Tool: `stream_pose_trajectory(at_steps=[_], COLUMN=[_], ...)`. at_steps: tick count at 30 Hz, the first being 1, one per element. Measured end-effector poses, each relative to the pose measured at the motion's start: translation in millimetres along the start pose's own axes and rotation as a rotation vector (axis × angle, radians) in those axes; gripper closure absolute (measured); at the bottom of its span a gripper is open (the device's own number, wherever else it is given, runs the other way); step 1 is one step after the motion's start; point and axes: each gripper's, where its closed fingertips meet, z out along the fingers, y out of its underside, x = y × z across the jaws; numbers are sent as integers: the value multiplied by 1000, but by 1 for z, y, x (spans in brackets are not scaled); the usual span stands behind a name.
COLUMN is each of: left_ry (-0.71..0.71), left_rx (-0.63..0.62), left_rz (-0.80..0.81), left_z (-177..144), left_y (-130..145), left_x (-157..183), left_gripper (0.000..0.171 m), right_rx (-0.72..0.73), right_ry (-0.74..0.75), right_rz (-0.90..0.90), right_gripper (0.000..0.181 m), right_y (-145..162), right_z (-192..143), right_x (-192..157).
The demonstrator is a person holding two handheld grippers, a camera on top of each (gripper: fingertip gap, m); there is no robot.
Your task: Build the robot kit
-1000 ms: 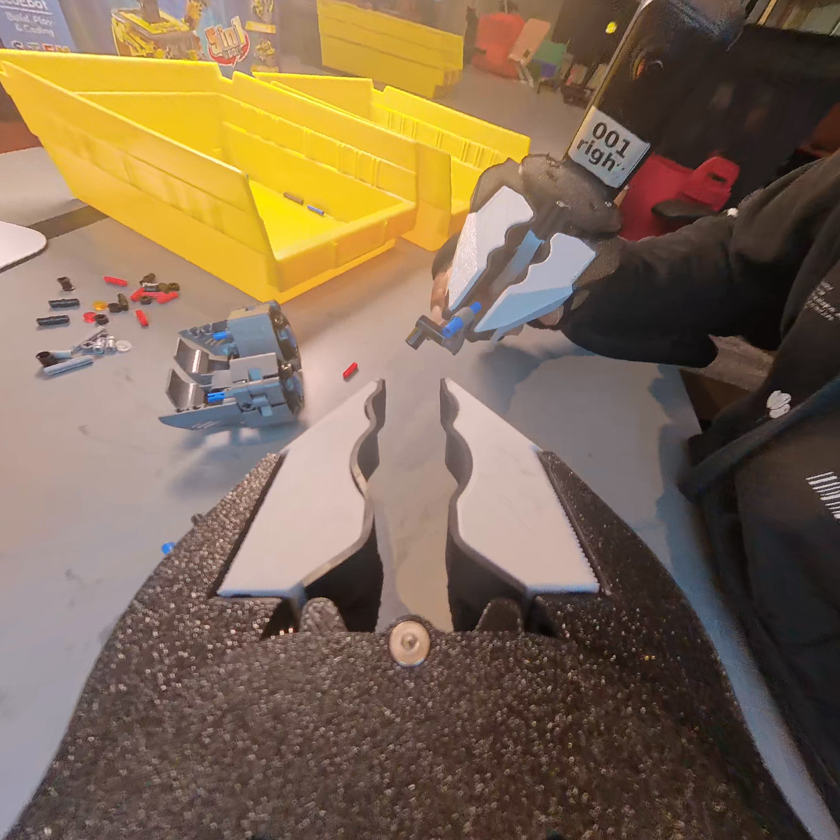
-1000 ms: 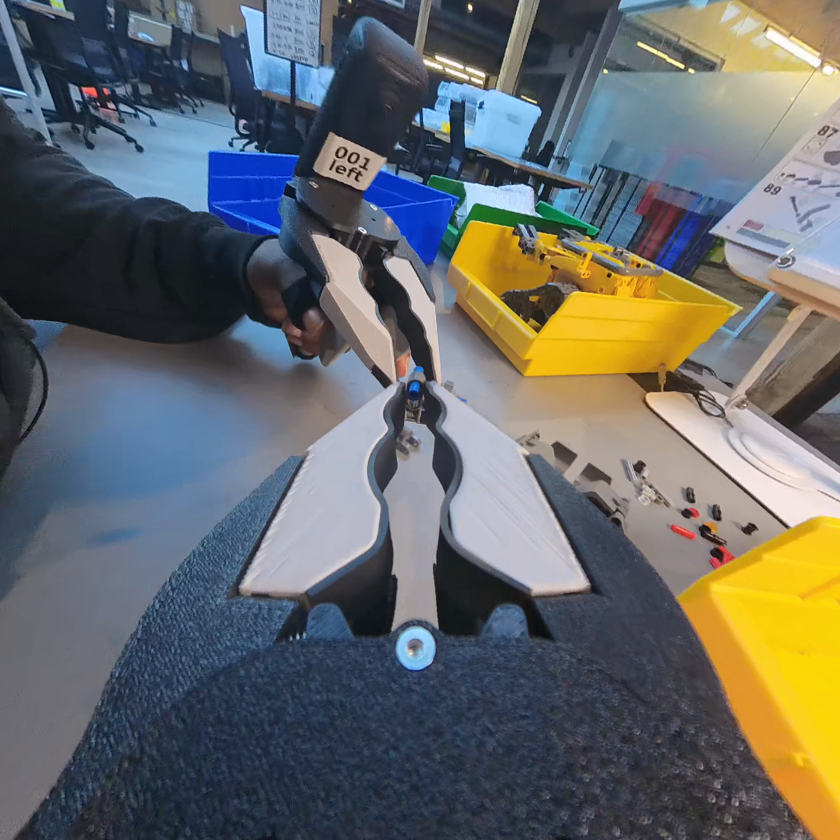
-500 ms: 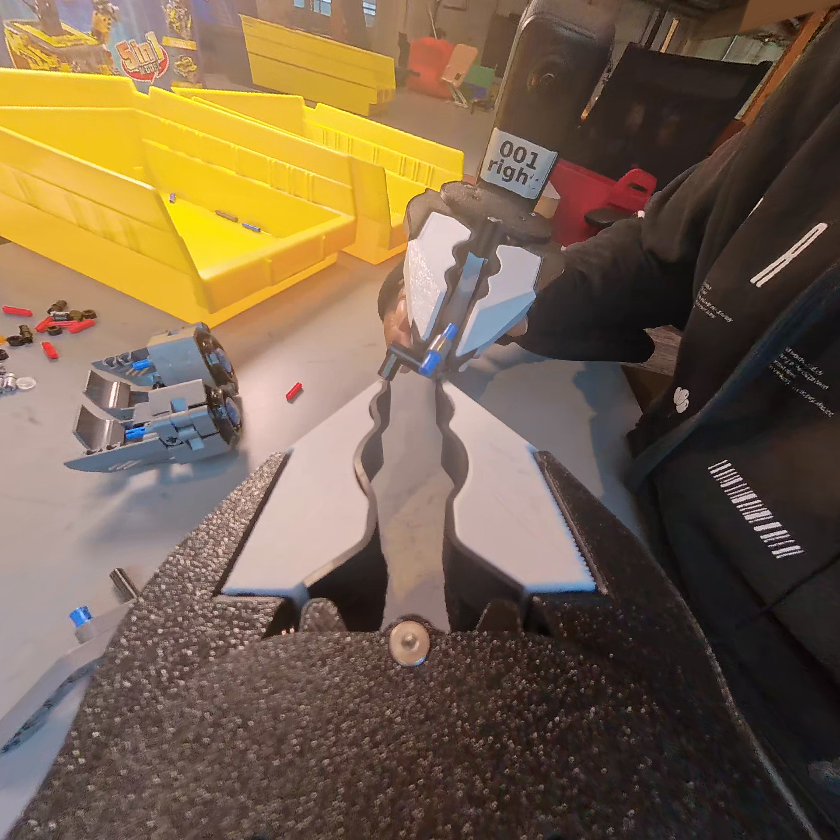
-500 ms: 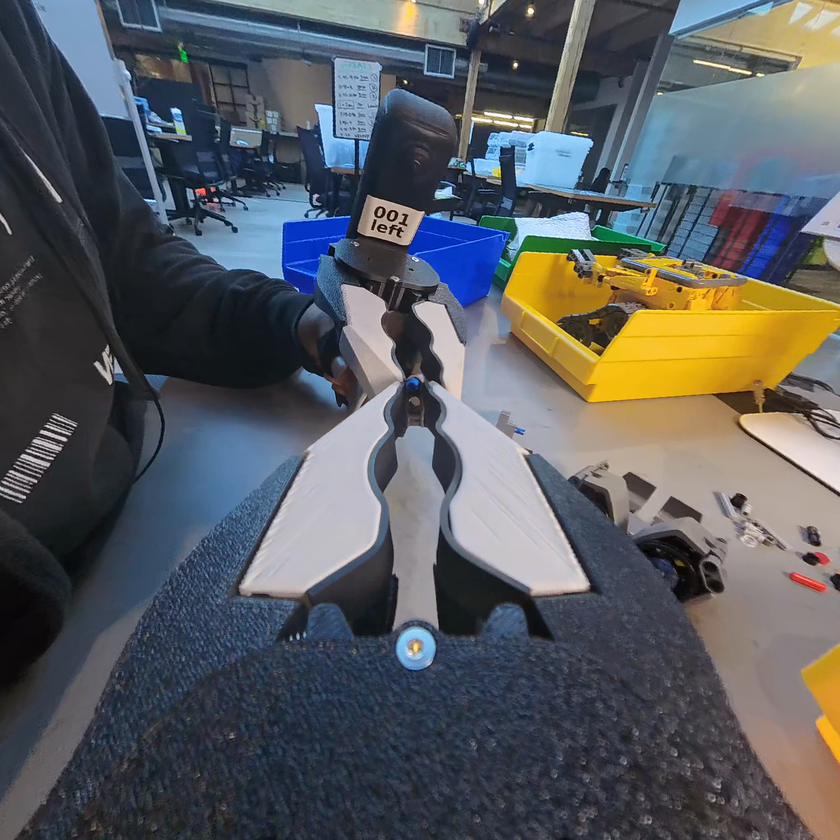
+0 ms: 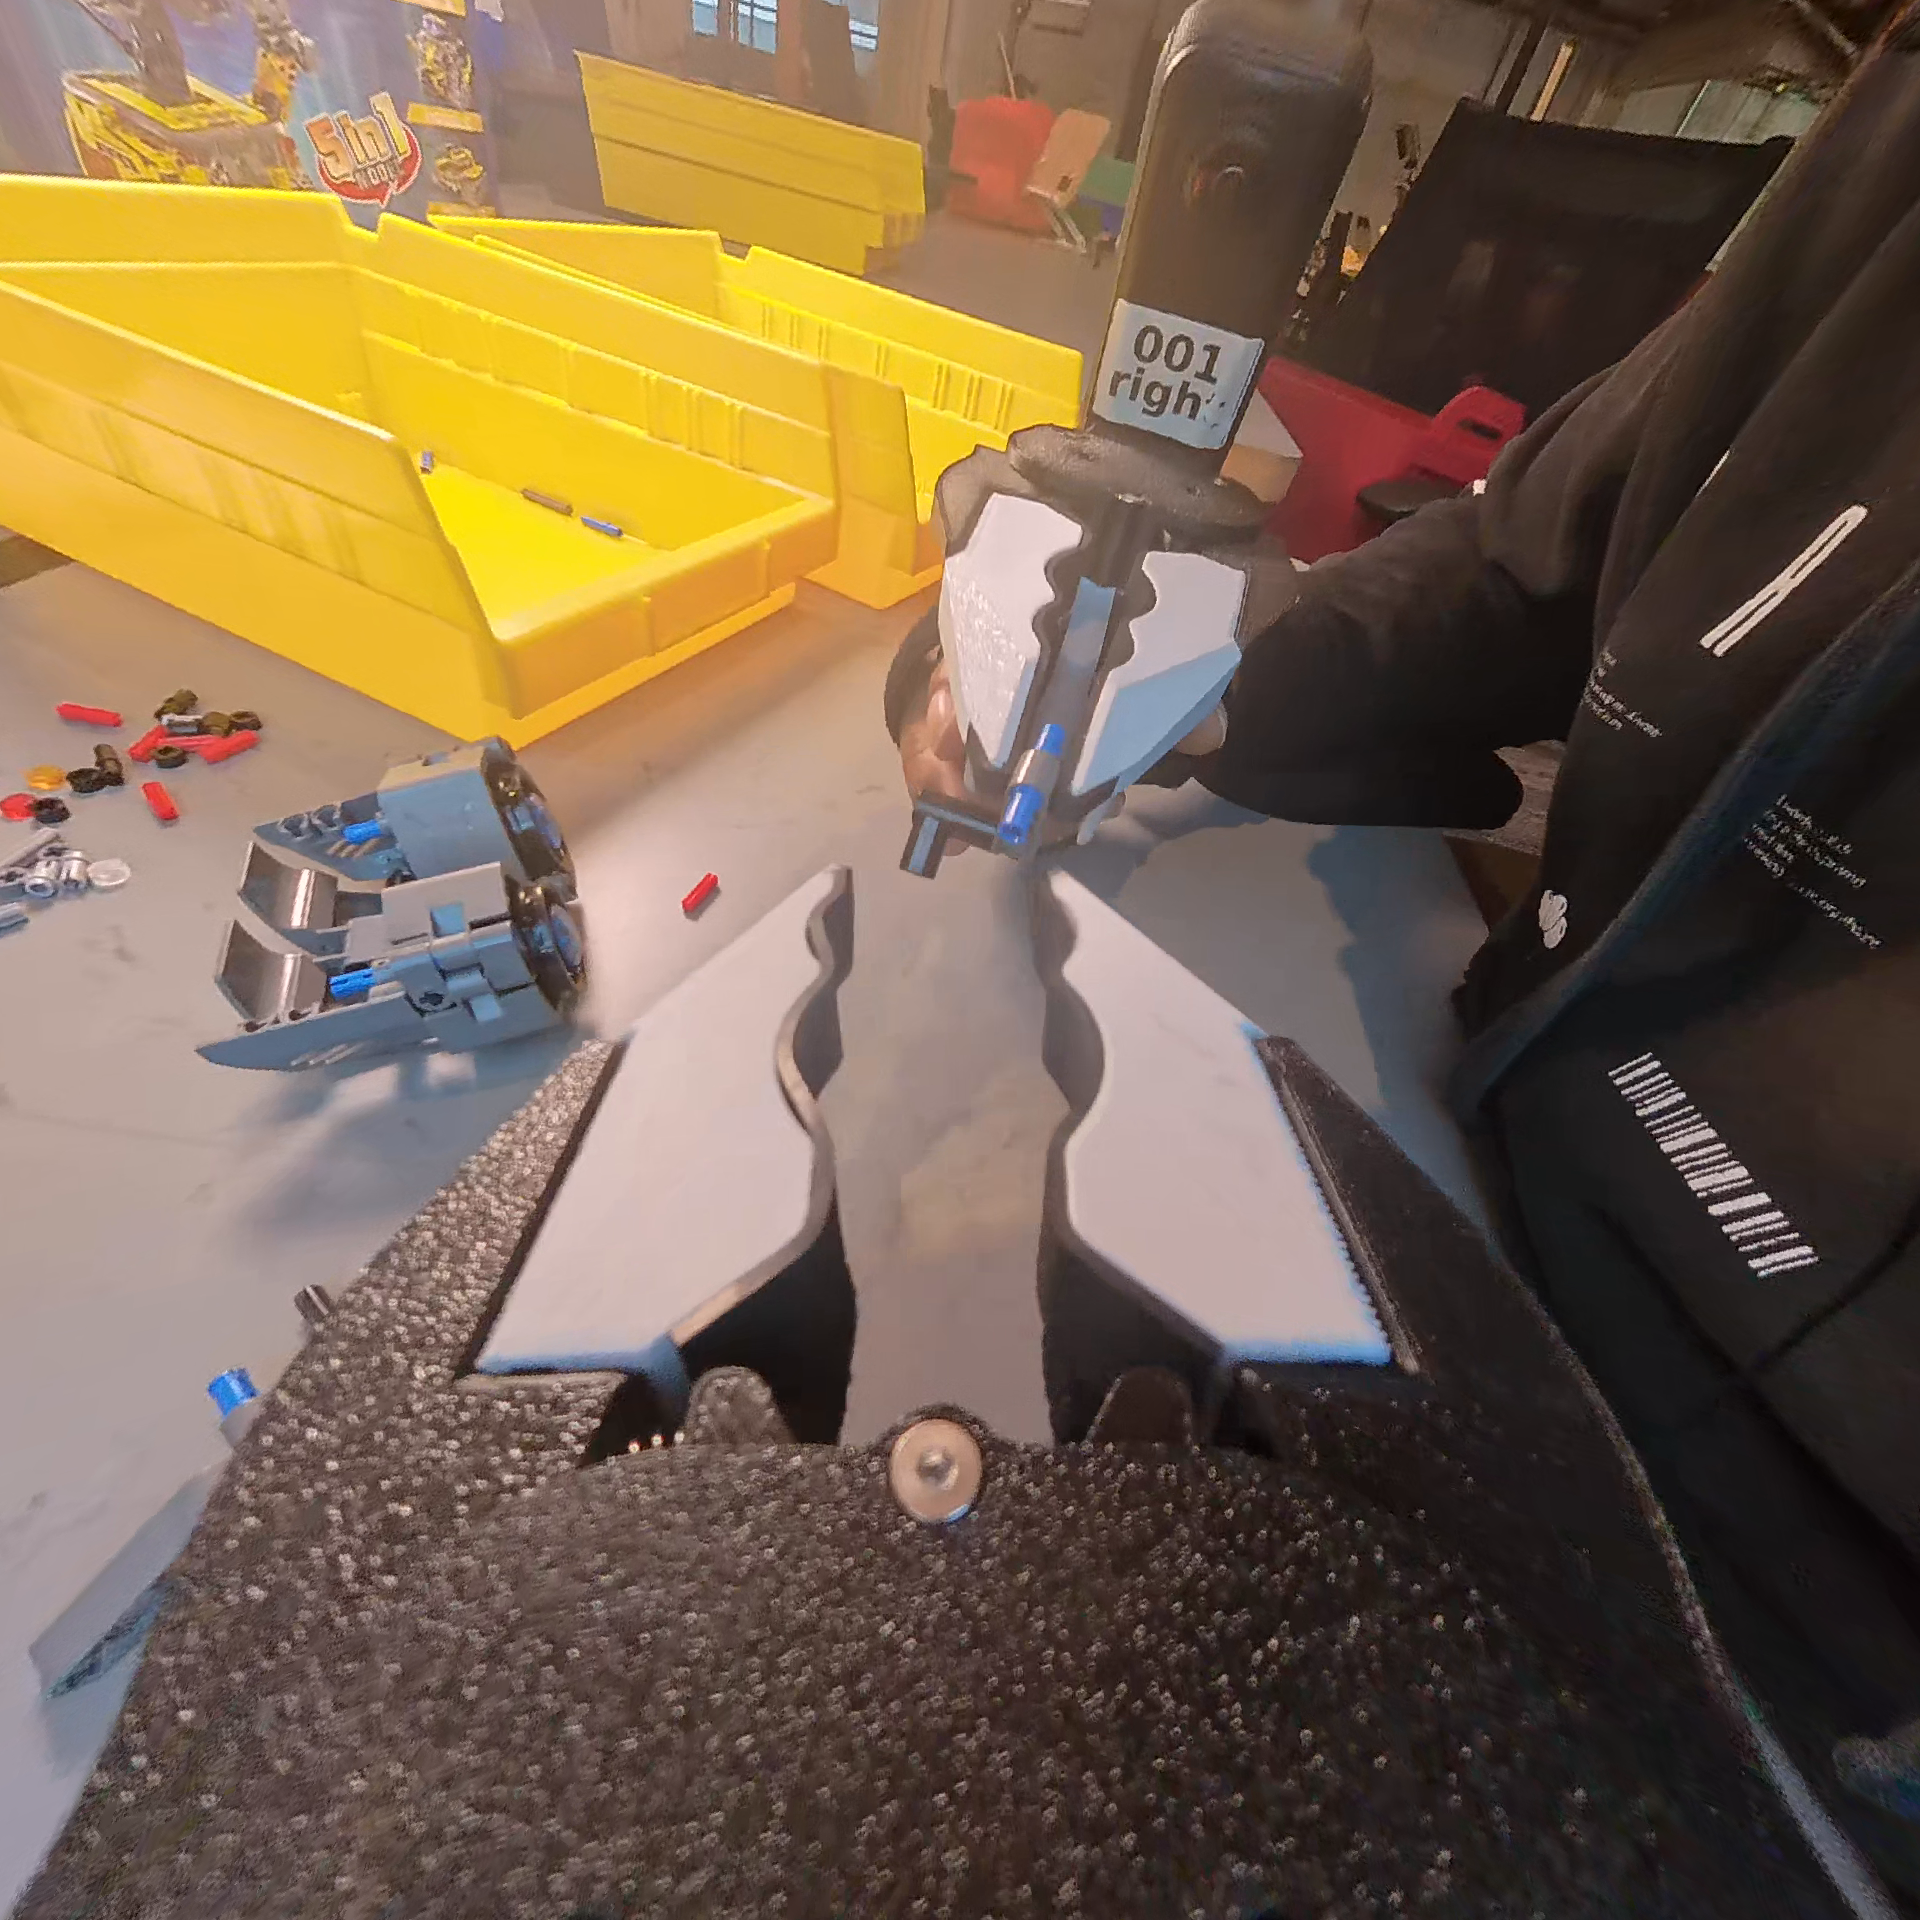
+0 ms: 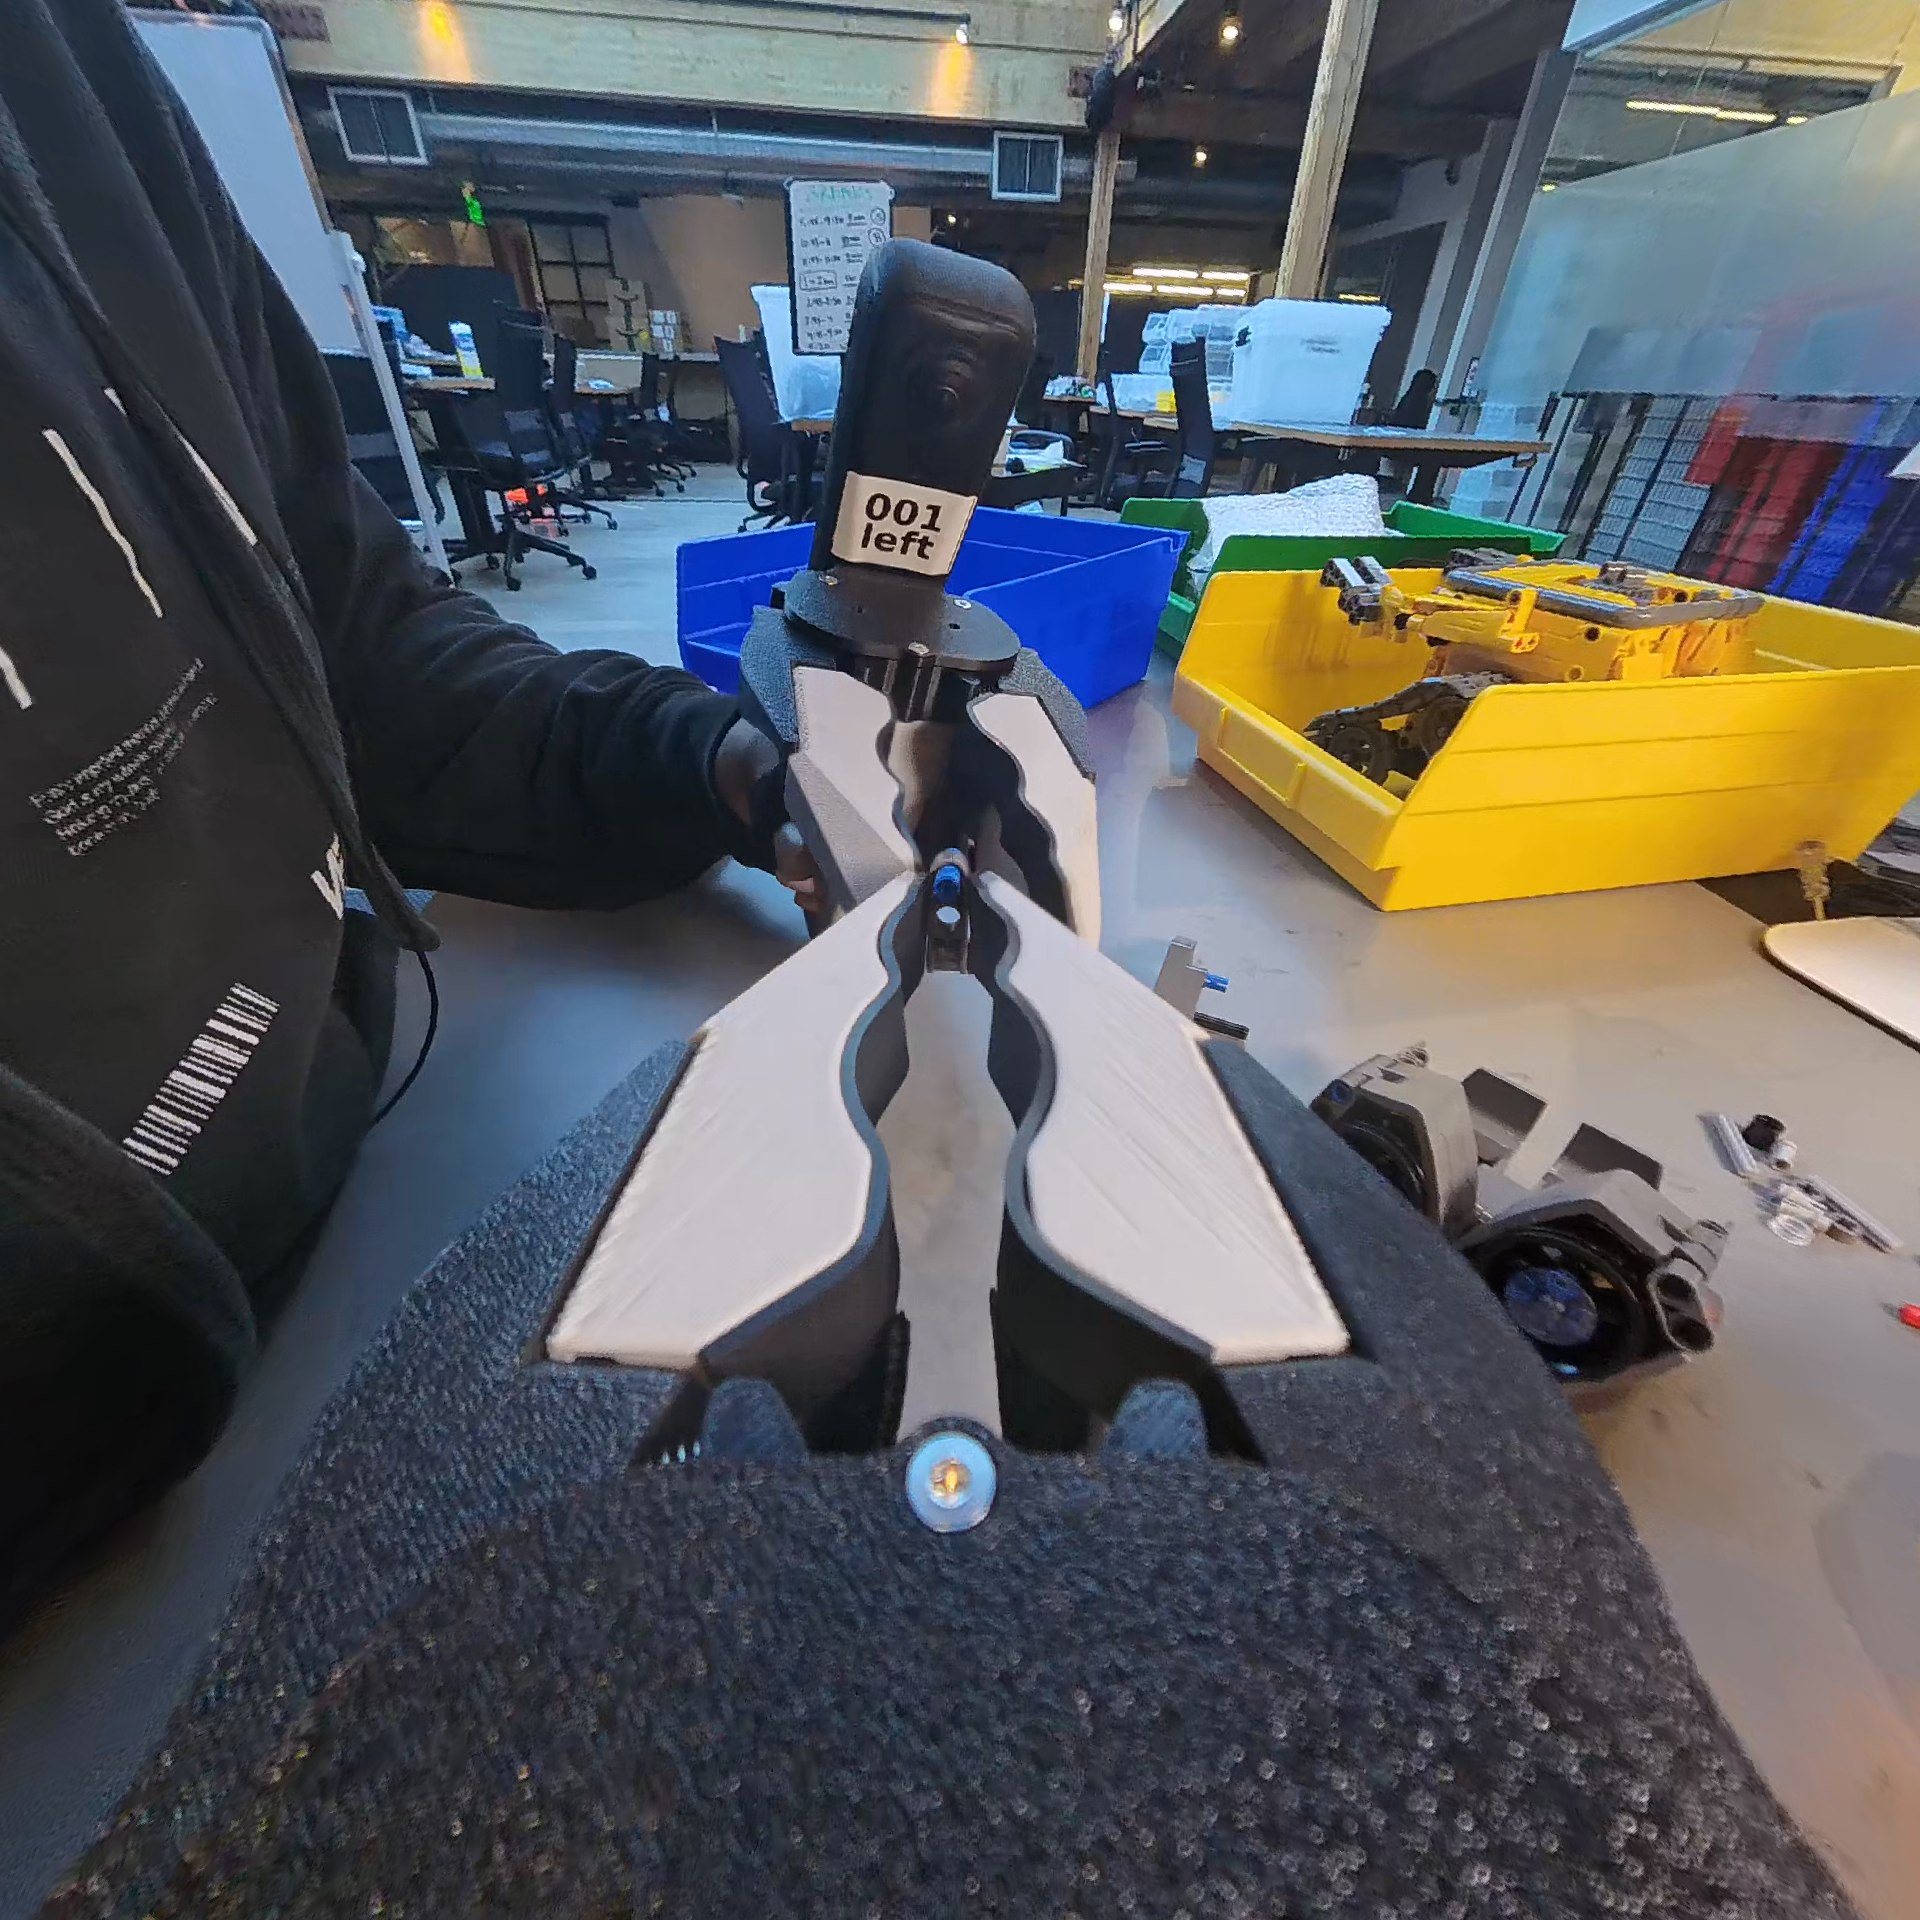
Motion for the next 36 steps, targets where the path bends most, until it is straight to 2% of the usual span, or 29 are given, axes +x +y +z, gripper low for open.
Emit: stream_pose_trajectory(at_steps=[2, 4, 14, 25, 29, 36], left_ry=[10, 41, 40, 18, 14, 13], left_rx=[-13, -15, -33, -60, -67, -65], left_rz=[-1, -4, 18, 63, 77, 66], left_z=[3, 4, 3, 4, 5, 5], left_y=[1, 2, 4, 8, 9, 9], left_x=[2, 7, 9, 9, 10, 9], left_gripper=[138, 147, 147, 147, 147, 147], right_rx=[3, 5, -2, -51, -67, -67], right_ry=[-11, -17, -32, -34, -53, -48], right_rz=[1, 1, -4, -11, -17, 0], right_gripper=[175, 175, 175, 166, 174, 175], right_y=[-1, -1, 0, 7, 10, 10], right_z=[3, 4, 4, 4, 6, 5], right_x=[-2, -3, -7, -6, -10, -7])
